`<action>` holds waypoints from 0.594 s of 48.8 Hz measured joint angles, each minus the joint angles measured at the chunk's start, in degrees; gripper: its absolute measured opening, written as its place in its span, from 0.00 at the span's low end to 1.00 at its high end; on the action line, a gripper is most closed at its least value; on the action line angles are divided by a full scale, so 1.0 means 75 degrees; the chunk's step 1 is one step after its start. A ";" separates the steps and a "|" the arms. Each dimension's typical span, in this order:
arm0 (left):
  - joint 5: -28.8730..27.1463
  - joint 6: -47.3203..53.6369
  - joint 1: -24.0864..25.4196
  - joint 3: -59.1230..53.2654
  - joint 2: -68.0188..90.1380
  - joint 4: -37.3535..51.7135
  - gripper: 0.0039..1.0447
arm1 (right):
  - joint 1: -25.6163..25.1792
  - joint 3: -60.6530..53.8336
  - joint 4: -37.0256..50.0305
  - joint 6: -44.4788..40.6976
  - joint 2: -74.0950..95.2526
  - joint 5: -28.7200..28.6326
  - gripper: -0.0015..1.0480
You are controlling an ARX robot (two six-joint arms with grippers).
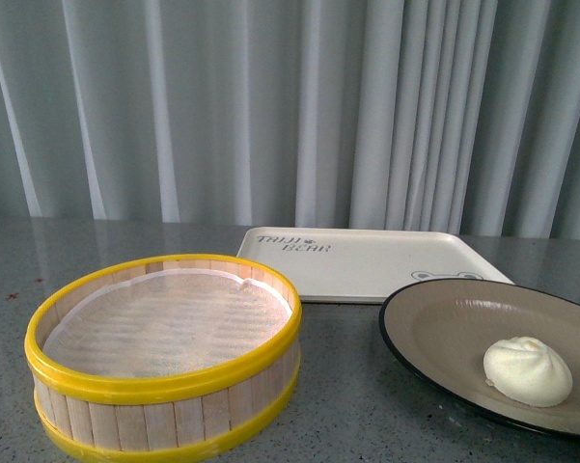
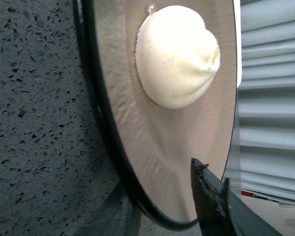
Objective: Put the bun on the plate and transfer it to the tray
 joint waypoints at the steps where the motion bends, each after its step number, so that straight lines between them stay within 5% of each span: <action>1: 0.0000 0.0000 0.0003 0.0000 0.0000 0.0000 0.94 | -0.0003 -0.0026 0.0044 0.0009 0.0038 0.0012 0.27; 10: 0.0000 0.0000 0.0000 0.0000 0.0000 0.0000 0.94 | -0.0006 -0.0169 0.0242 -0.0119 0.0093 0.0079 0.03; 29: -0.0003 0.0000 0.0000 0.0000 0.0000 0.0000 0.94 | 0.0108 -0.0122 -0.0659 -0.0493 -0.0807 -0.0146 0.03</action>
